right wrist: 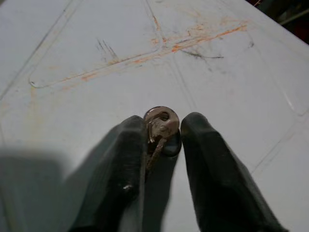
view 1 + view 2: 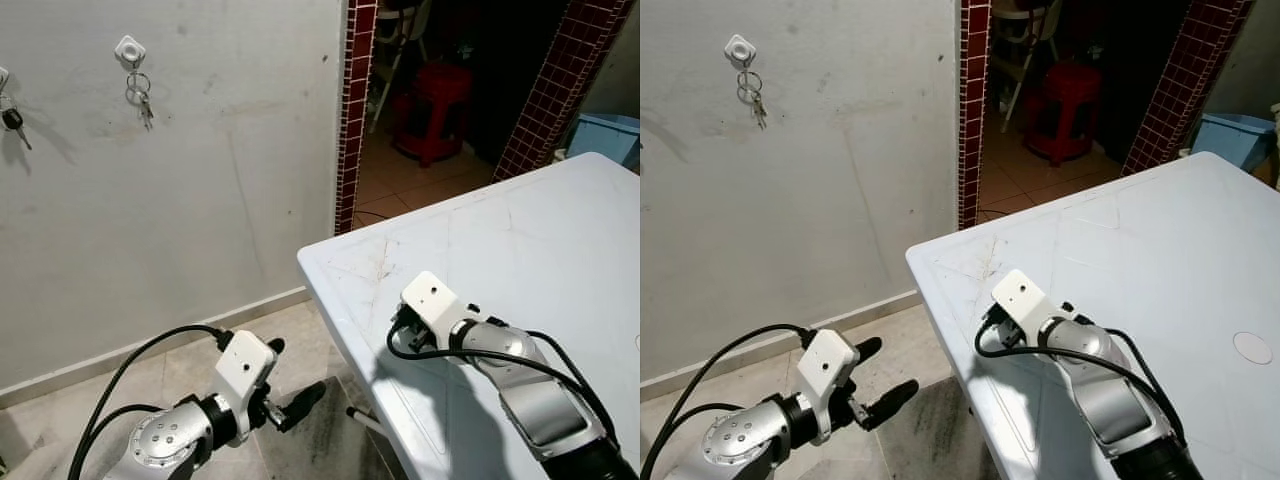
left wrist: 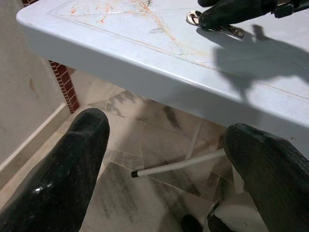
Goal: Hang keys on a hook
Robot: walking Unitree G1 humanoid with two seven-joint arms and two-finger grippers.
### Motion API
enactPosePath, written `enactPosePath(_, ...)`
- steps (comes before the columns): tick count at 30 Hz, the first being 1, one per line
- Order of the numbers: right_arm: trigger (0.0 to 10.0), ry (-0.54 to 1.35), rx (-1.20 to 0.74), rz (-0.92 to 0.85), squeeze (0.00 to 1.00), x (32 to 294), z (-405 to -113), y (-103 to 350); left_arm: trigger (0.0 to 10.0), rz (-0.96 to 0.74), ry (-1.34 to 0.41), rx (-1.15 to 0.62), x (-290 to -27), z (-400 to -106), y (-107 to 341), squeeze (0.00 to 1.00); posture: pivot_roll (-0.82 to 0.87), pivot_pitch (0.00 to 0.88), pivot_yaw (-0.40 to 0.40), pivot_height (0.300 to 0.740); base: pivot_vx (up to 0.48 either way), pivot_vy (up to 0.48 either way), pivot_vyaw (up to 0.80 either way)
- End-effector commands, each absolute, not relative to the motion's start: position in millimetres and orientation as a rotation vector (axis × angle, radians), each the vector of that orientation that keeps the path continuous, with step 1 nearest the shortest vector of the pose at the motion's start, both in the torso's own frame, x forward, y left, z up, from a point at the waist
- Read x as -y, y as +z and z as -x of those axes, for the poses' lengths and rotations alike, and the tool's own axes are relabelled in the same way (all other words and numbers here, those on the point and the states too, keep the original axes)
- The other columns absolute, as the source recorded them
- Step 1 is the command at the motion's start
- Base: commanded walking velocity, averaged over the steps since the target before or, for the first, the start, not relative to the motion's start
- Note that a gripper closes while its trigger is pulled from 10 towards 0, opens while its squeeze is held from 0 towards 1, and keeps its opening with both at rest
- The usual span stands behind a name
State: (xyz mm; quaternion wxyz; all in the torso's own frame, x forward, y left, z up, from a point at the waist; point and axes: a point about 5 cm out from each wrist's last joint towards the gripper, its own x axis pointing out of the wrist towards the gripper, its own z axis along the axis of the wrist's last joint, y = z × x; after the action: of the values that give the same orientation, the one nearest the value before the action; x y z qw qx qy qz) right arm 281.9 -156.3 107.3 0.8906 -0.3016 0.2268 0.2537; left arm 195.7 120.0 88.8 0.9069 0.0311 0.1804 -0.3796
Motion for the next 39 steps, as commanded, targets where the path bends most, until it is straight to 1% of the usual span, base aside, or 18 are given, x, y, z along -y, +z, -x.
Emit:
enactPosePath(1,10.0,0.519,-0.452,0.654,1.0,157.5,-284.3,110.8,10.0,-0.082,-0.794,-0.366,-119.3,-195.8,91.5,0.0,0.07,0.028,0.012,0.74,0.0,0.0,0.0)
enactPosePath(6,10.0,0.472,-0.386,0.66,1.0,159.0,-291.6,123.1,10.0,-0.081,-0.794,-0.366,-118.7,-196.2,90.7,0.0,0.07,0.021,0.008,0.74,0.0,0.0,0.0)
enactPosePath(10,10.0,0.464,-0.365,0.658,1.0,159.0,-292.0,126.5,10.0,-0.081,-0.795,-0.366,-118.1,-196.3,90.8,0.0,0.07,0.02,0.007,0.74,0.0,0.0,0.0)
enactPosePath(13,10.0,0.486,-0.37,0.654,1.0,157.9,-288.0,128.5,10.0,-0.08,-0.792,-0.364,-118.4,-196.3,90.8,0.0,0.07,0.02,0.007,0.74,0.0,0.0,0.0)
enactPosePath(15,10.0,0.531,-0.395,0.659,1.0,157.6,-280.4,126.3,10.0,-0.078,-0.789,-0.362,-118.0,-197.0,91.0,0.0,0.07,0.021,0.002,0.74,0.0,0.0,0.0)
enactPosePath(16,10.0,0.539,-0.402,0.66,0.97,158.2,-277.9,125.4,10.0,-0.078,-0.789,-0.362,-118.0,-197.1,91.1,0.0,0.07,0.021,0.002,0.74,0.0,0.0,0.0)
enactPosePath(17,10.0,0.543,-0.406,0.66,0.97,158.7,-276.6,124.9,10.0,-0.077,-0.788,-0.361,-118.0,-197.2,91.2,0.0,0.07,0.022,0.002,0.74,0.0,0.0,0.0)
enactPosePath(18,10.0,0.545,-0.41,0.66,0.57,160.1,-274.4,124.7,10.0,-0.077,-0.788,-0.361,-118.0,-197.4,91.2,0.0,0.06,0.022,0.002,0.74,0.0,0.0,0.0)
enactPosePath(19,10.0,0.546,-0.411,0.66,0.57,161.0,-273.1,124.6,10.0,-0.076,-0.788,-0.361,-118.0,-197.5,91.2,0.0,0.06,0.023,0.003,0.74,0.0,0.0,0.0)
enactPosePath(20,10.0,0.546,-0.412,0.66,0.17,162.5,-271.7,124.9,10.0,-0.076,-0.788,-0.361,-118.0,-197.7,91.3,0.0,0.06,0.023,0.003,0.74,0.0,0.0,0.0)
enactPosePath(21,10.0,0.545,-0.414,0.661,0.04,163.7,-270.6,125.2,10.0,-0.076,-0.788,-0.36,-118.0,-197.7,91.3,0.0,0.06,0.023,0.003,0.74,0.0,0.0,0.0)
enactPosePath(22,10.0,0.543,-0.416,0.662,0.0,165.4,-269.5,125.4,10.0,-0.076,-0.788,-0.36,-118.1,-197.9,91.2,0.0,0.06,0.022,0.005,0.74,0.0,0.0,0.0)
enactPosePath(25,10.0,0.535,-0.433,0.666,0.0,171.6,-264.2,125.1,10.0,-0.075,-0.79,-0.361,-118.3,-198.2,91.0,0.0,0.05,0.022,0.007,0.74,0.0,0.0,0.0)
enactPosePath(28,10.0,0.535,-0.446,0.662,0.0,172.4,-261.4,123.2,10.0,-0.075,-0.793,-0.361,-118.3,-198.7,90.9,0.0,0.05,0.022,0.008,0.74,0.0,0.0,0.0)
enactPosePath(34,10.0,0.534,-0.451,0.623,0.0,164.9,-260.4,118.6,10.0,-0.076,-0.795,-0.361,-117.9,-199.5,91.0,0.0,0.06,0.024,0.006,0.74,0.0,0.0,0.0)
enactPosePath(39,10.0,0.53,-0.482,0.53,0.0,155.2,-258.3,108.6,10.0,-0.076,-0.788,-0.359,-117.4,-199.5,91.4,0.0,0.06,0.026,-0.001,0.74,0.0,0.0,0.0)
